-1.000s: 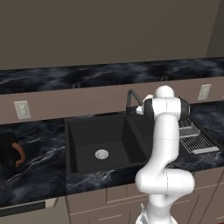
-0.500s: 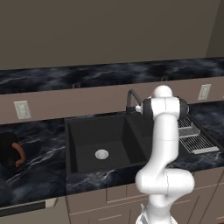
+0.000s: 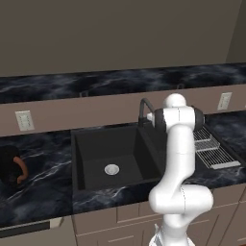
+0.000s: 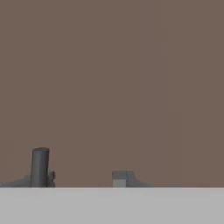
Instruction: Turn on the sink faucet and place the jug under the water for a few seconds to fill it up.
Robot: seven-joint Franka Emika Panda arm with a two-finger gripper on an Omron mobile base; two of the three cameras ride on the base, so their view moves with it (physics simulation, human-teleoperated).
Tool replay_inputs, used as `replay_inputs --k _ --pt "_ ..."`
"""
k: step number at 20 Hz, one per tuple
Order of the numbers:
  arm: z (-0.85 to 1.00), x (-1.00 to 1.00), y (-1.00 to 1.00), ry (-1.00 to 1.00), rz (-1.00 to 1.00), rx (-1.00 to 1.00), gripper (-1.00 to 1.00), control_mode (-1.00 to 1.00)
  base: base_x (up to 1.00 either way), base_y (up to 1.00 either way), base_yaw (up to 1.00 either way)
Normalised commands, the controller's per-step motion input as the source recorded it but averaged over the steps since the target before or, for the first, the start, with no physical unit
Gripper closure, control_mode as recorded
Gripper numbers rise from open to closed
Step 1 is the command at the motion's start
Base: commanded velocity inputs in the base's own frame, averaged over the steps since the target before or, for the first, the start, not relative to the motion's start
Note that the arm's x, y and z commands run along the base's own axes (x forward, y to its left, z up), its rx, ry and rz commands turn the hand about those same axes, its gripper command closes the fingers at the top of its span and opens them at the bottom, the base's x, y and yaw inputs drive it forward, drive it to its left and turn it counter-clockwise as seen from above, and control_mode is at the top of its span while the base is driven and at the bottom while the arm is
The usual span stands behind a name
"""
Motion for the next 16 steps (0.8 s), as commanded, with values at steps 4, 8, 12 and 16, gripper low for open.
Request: replay_inputs --k 4,8,12,16 --pt "-0.20 0.28 -0.82 0.14 -0.08 0.14 1.00 -1.00 0.00 0.00 0.00" --pt "-0.22 0.12 -0.92 0.10 -0.03 0.17 1.00 -1.00 0.00 0.00 0.00" --pt "-0.24 0.03 -0.92 0.09 -0.03 0.18 1.00 -1.00 0.00 0.00 0.00" --pt "-0.28 0.00 -0.91 0.09 -0.04 0.17 1.00 -1.00 0.00 0.00 0.00"
